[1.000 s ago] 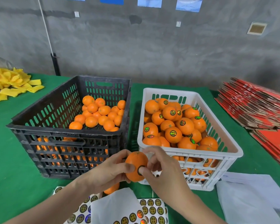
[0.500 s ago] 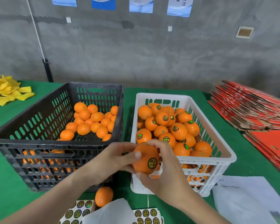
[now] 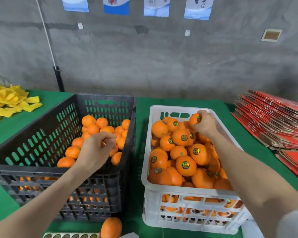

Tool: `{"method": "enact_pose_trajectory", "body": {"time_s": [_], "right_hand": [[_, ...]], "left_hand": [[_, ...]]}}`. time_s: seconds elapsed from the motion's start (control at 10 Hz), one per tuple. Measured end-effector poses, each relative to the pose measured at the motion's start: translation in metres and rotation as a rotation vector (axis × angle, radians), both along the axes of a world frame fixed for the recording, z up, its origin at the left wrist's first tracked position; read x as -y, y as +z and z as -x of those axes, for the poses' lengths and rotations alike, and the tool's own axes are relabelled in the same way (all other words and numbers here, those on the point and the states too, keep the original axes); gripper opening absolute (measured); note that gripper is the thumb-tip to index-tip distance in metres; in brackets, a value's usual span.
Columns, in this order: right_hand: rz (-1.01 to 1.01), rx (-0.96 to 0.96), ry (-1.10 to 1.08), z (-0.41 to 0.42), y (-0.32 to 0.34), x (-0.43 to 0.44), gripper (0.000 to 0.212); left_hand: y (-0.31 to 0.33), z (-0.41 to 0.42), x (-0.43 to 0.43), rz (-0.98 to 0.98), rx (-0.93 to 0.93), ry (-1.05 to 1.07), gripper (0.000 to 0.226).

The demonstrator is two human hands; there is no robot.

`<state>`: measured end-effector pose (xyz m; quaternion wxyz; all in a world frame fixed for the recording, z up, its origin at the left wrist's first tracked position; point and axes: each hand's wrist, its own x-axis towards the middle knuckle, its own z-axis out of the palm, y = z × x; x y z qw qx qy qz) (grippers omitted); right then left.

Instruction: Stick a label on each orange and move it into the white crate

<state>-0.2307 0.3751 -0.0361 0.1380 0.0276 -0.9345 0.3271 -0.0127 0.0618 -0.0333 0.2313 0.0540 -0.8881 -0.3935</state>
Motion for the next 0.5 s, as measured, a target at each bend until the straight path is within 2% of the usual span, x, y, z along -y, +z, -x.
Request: {"method": "enact_pose_trajectory", "body": {"time_s": [0.1,0.2,0.3,0.4,0.5], "right_hand": [[-0.115,0.108,0.058,0.023,-0.014,0.002,0.048],[-0.258,0.265,0.038,0.034,-0.02,0.003,0.058],[-0.288,0.338,0.028,0.031,-0.016,0.005,0.064],[-0.242,0.268,0.051,0.024,-0.016,0.002,0.069],[-0.041,0.101,0.052,0.007,-0.008,0.006,0.067]], "left_hand": [[-0.002,-0.002,0.001,-0.026,-0.003,0.029,0.012],[-0.003,-0.002,0.001,-0.048,-0.01,0.054,0.012],[0.001,-0.003,-0.001,-0.027,-0.005,0.041,0.011],[0.001,-0.007,-0.003,0.02,-0.012,0.029,0.011],[0.003,-0.007,-0.006,0.058,-0.006,0.047,0.011]]}}
